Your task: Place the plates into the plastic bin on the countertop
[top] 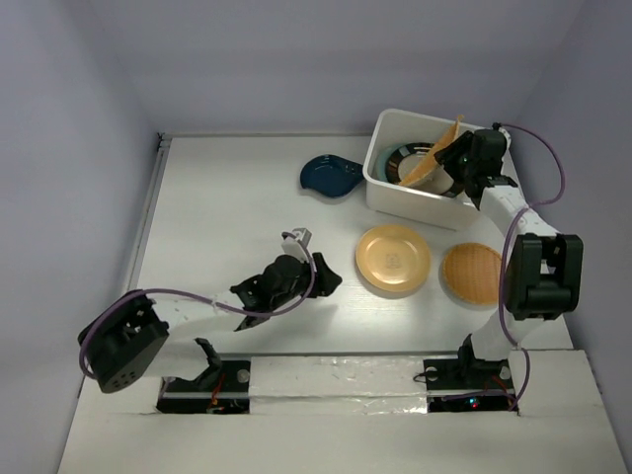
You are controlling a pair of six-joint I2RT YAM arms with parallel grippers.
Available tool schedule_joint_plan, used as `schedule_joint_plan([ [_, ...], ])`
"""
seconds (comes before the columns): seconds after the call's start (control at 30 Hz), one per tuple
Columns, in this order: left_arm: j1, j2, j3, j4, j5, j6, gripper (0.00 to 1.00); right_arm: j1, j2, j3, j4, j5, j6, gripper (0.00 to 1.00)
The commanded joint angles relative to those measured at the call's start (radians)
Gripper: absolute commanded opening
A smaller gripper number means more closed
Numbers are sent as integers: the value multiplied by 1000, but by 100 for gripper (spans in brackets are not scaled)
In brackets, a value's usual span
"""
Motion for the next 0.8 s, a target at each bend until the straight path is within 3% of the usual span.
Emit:
schedule_joint_plan([
  [0.0, -44, 61, 77, 37, -78, 45, 48, 3, -76, -12, 51, 2, 13, 55],
  [0.1, -53, 130, 121, 38, -94, 57, 57, 3, -127, -47, 57, 18, 5, 67],
  [0.3, -53, 271, 213, 38, -111, 76, 62, 3, -271, -198, 138, 10, 14, 63],
  [0.37, -53, 321, 250, 40, -114, 81, 62, 3, -361, -258, 204, -13, 29, 55],
  [0.4, -53, 339, 261, 40, -117, 82, 62, 3, -391, -290, 231, -25, 37, 30],
  [0.43, -53, 371, 287, 40, -122, 85, 61, 3, -418, -350, 280, -43, 51, 19],
  [0.47, -53, 387, 297, 38, -131, 90, 61, 19, -467, -378, 302, -62, 52, 15],
  [0.57, -53, 443, 345, 37, -153, 91, 61, 76, -535, -470, 346, -94, 39, 14],
  [0.77, -53, 568, 446, 37, -150, 82, 58, 248, -587, -617, 382, -100, 11, 25],
])
